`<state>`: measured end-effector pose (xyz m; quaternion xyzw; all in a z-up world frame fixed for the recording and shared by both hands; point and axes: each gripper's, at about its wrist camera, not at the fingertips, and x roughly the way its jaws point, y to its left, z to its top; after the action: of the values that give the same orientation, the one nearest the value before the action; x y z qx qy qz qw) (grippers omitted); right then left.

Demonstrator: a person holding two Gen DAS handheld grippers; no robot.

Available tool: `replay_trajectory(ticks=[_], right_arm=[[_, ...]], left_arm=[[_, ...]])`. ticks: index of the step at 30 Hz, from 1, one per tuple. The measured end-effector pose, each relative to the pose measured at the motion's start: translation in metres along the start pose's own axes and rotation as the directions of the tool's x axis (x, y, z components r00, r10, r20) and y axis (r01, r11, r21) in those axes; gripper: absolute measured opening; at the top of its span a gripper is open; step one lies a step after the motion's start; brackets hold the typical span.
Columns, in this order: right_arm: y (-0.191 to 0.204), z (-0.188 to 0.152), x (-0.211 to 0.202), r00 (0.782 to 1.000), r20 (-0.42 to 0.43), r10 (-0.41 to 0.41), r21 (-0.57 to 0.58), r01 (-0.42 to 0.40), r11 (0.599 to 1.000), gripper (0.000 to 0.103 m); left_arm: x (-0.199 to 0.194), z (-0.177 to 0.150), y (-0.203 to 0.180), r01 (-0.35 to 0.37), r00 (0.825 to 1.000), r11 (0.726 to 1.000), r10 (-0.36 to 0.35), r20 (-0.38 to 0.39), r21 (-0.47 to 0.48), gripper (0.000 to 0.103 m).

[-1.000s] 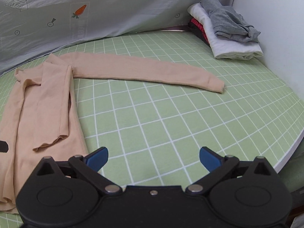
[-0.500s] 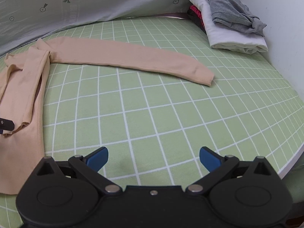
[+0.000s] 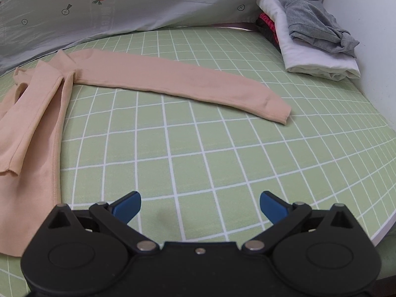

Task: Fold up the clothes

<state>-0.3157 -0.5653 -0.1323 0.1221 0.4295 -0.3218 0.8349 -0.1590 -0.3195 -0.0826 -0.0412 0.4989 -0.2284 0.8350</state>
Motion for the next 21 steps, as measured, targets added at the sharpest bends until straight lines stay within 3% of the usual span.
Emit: replay_trajectory(ticks=[7,13,21], right_arm=[[0.035,0.001,-0.002,0.997,0.009,0.072,-0.078,-0.071,0.994,0.103],[0.059,-0.001,-0.005,0.994,0.005,0.107,-0.129,-0.105,0.986,0.103],[0.074,-0.005,-0.009,0.993,-0.002,0.118,-0.166,-0.117,0.979,0.103]], left_arm=[[-0.041,-0.019,0.05,-0.058,0.998,0.993,0.061,0.022,-0.101,0.003],[-0.03,-0.029,0.097,-0.127,0.992,0.964,0.118,-0.052,-0.233,0.004],[-0.006,-0.039,0.107,-0.147,0.983,0.963,0.118,-0.137,-0.227,0.006]])
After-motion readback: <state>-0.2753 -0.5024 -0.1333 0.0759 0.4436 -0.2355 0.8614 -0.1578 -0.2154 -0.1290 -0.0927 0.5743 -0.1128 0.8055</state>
